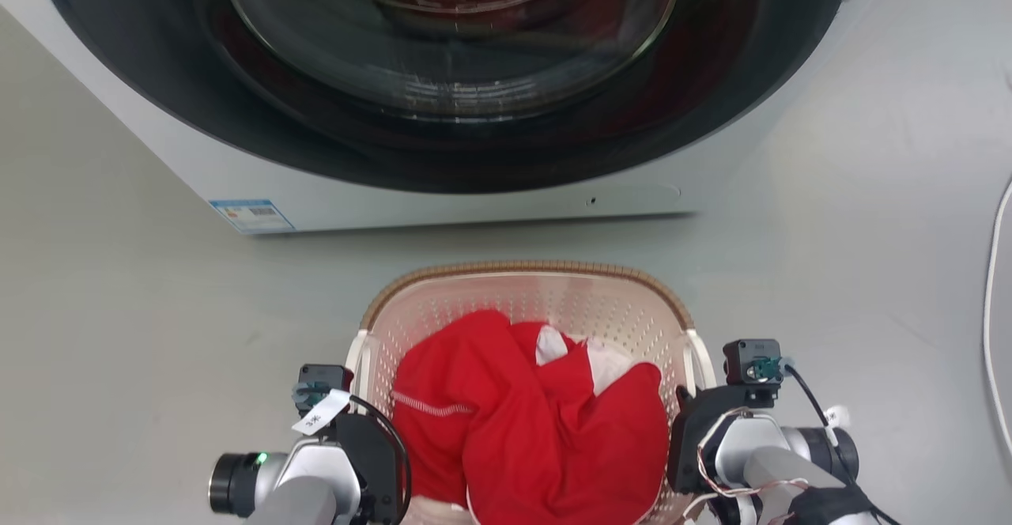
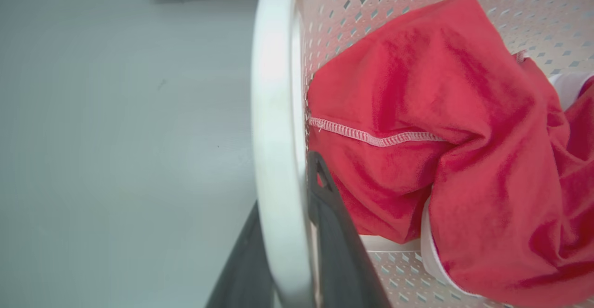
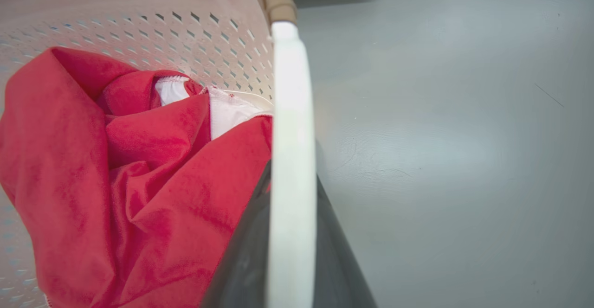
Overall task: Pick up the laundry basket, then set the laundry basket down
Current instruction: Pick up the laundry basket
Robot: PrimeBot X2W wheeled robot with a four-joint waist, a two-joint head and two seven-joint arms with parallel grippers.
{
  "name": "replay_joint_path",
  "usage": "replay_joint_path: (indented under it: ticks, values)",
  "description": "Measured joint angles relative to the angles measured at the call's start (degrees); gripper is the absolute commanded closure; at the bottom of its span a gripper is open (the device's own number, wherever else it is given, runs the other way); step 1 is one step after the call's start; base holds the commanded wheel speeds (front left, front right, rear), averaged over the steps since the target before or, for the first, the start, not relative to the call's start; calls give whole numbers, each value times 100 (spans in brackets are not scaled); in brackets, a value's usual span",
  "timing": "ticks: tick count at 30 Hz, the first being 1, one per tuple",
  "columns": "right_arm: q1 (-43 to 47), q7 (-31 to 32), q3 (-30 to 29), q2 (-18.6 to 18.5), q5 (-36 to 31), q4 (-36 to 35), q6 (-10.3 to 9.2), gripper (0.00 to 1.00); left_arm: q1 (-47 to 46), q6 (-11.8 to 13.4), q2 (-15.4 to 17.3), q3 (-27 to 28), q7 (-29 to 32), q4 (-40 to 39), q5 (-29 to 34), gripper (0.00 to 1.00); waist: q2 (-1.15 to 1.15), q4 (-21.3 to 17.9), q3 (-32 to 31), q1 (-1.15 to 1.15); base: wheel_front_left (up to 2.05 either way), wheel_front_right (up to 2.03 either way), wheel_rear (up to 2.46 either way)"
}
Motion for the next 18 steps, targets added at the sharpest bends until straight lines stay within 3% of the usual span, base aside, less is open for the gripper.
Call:
replay_joint_path:
  ticks: [18]
  values:
    - [1000, 406, 615, -2, 569, -27, -7, 100, 994, 70, 13, -523, 390, 146, -460, 100, 0, 20, -1547, 0, 0, 0, 0]
